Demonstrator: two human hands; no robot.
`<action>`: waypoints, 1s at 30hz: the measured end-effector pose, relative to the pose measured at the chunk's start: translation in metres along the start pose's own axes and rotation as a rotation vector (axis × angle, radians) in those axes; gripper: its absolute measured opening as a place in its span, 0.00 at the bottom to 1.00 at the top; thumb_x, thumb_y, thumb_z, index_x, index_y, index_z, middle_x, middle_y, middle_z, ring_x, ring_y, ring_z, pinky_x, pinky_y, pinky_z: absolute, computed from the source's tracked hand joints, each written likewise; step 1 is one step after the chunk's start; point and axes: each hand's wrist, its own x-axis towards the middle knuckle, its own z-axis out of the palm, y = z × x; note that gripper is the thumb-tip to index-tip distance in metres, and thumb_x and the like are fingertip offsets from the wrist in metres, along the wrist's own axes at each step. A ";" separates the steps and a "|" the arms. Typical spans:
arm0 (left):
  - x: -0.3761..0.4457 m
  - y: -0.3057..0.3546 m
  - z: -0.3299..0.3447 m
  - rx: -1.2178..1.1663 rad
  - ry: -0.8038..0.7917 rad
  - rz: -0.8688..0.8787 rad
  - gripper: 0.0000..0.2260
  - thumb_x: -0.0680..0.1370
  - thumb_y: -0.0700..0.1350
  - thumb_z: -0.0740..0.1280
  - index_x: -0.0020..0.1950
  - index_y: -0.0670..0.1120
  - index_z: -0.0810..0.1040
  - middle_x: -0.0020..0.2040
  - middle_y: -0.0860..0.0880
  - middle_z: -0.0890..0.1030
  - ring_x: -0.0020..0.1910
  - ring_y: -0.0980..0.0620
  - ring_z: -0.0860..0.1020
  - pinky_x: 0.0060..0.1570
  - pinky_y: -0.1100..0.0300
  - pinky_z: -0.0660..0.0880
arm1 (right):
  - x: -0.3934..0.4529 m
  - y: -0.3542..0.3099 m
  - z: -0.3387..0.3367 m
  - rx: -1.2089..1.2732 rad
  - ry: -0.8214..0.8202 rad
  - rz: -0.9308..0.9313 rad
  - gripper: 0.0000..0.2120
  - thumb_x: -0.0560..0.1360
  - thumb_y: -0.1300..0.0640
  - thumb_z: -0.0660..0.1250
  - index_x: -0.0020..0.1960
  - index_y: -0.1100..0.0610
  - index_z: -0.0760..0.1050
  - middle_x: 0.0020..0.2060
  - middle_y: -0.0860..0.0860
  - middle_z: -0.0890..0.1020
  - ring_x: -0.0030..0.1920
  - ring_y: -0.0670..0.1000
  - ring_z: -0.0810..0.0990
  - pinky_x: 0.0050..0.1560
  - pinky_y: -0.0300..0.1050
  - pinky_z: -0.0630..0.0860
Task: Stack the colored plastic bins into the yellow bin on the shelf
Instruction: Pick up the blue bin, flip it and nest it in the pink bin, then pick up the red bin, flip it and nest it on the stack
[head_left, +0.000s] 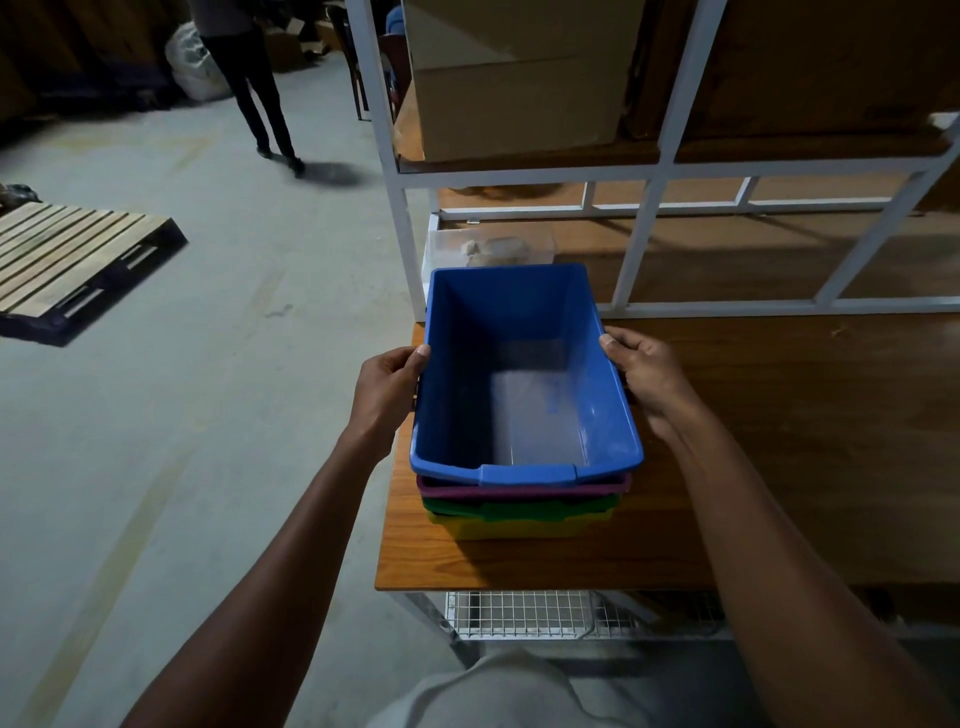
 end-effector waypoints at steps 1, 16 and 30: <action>0.000 -0.001 0.000 -0.001 -0.003 -0.002 0.10 0.86 0.51 0.63 0.56 0.50 0.83 0.52 0.48 0.86 0.50 0.48 0.83 0.50 0.49 0.82 | 0.000 0.001 0.000 -0.003 0.000 0.001 0.15 0.85 0.54 0.63 0.70 0.53 0.78 0.58 0.52 0.84 0.54 0.51 0.84 0.45 0.46 0.80; -0.001 0.000 -0.003 0.048 0.004 -0.012 0.16 0.86 0.53 0.63 0.68 0.46 0.80 0.60 0.47 0.84 0.57 0.45 0.83 0.50 0.49 0.84 | -0.009 0.006 0.001 -0.035 0.063 -0.018 0.14 0.85 0.53 0.63 0.68 0.54 0.78 0.59 0.52 0.83 0.55 0.50 0.84 0.45 0.43 0.79; -0.030 0.059 0.025 0.113 -0.072 0.393 0.11 0.84 0.51 0.66 0.61 0.49 0.84 0.53 0.54 0.84 0.51 0.58 0.81 0.49 0.59 0.79 | -0.091 -0.002 -0.028 -0.044 0.330 -0.152 0.13 0.84 0.51 0.65 0.66 0.47 0.80 0.59 0.44 0.82 0.55 0.45 0.81 0.46 0.41 0.77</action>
